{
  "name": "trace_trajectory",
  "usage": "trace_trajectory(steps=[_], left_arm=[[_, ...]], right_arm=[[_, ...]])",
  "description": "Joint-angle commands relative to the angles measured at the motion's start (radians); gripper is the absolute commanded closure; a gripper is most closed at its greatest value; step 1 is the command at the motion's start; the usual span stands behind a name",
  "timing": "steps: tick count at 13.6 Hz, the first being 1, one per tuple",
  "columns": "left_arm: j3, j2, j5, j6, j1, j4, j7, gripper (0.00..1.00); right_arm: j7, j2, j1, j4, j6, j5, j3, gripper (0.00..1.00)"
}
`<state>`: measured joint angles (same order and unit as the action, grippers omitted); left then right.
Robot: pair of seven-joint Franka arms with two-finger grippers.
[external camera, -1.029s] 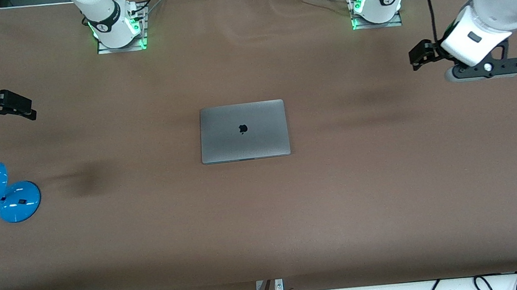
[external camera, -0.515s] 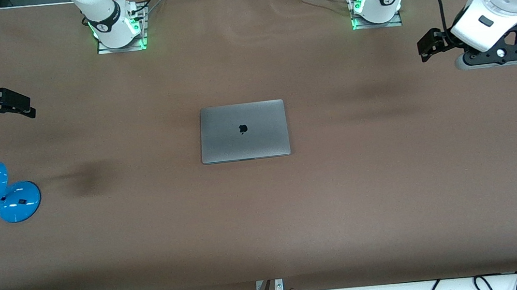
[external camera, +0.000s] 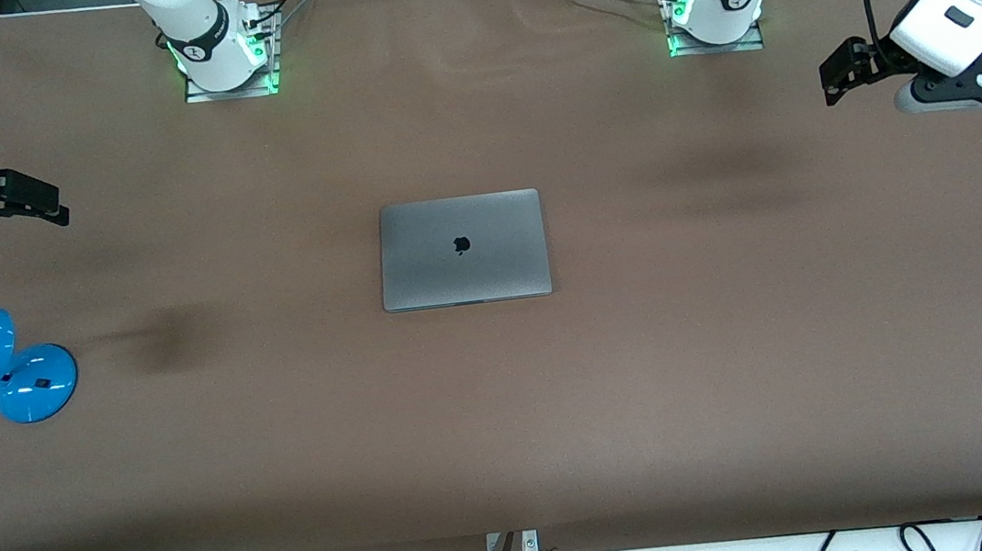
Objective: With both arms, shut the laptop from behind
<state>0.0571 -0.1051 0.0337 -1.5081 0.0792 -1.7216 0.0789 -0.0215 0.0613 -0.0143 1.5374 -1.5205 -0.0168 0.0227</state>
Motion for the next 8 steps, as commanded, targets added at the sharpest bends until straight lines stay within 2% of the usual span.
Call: trace_trajectory(steps=[1,8], left_arm=[[-0.055,-0.047,-0.018,-0.017,0.065,-0.03,-0.027,0.0],[-0.054,-0.031,-0.02,-0.001,0.071,-0.018,-0.014,0.0]], right_arm=[[-0.015,-0.008,-0.01,0.006,-0.004,-0.012,0.002,0.0],[-0.015,-0.006,-0.01,0.004,0.003,-0.014,0.003,0.0]])
